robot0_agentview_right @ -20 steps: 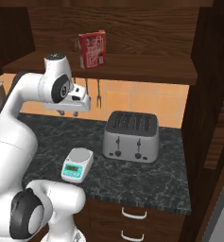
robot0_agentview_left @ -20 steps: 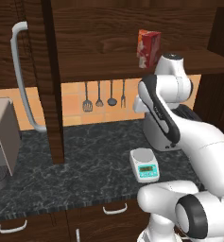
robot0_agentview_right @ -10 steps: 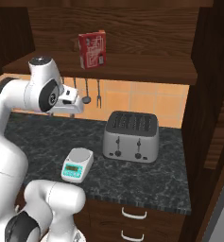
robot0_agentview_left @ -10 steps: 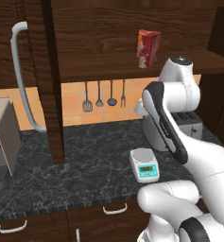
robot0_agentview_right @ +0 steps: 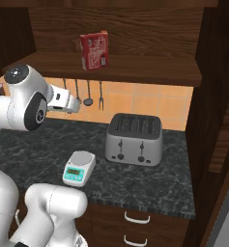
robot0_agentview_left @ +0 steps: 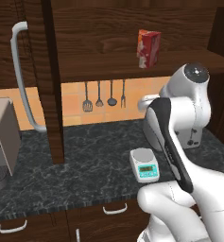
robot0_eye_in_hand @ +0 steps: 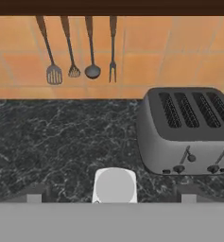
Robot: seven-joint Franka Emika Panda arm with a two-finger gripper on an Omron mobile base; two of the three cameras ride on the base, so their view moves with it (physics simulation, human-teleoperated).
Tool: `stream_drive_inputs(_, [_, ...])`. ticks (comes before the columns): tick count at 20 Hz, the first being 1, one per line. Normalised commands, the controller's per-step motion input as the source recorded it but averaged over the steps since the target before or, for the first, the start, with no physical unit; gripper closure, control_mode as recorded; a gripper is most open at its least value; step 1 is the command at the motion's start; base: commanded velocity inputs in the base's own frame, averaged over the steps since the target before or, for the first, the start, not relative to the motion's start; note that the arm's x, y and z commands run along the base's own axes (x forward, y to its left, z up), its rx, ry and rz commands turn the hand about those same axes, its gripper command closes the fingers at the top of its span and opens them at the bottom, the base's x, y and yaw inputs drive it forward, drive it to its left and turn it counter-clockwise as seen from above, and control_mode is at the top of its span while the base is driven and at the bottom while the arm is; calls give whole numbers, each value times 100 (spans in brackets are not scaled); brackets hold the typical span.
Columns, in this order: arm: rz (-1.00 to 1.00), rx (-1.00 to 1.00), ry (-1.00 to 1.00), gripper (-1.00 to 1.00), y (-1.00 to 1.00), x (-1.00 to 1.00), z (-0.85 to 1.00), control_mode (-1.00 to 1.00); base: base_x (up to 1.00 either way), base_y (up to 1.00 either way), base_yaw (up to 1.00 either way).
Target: Pick the cereal and place it on the digital scale for weighing, and close the cabinet.
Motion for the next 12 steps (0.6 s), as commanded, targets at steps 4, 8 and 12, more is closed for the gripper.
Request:
stream_drive_inputs(4, [-6, 0, -9, -100, 0, -3, 63, -100, 0, 0, 0])
stream_drive_inputs(8, [-10, 0, -12, -100, 0, 0, 63, -100, 0, 0, 0])
stream_drive_inputs(12, [-11, 0, -11, -100, 0, 3, 64, -100, 0, 0, 0])
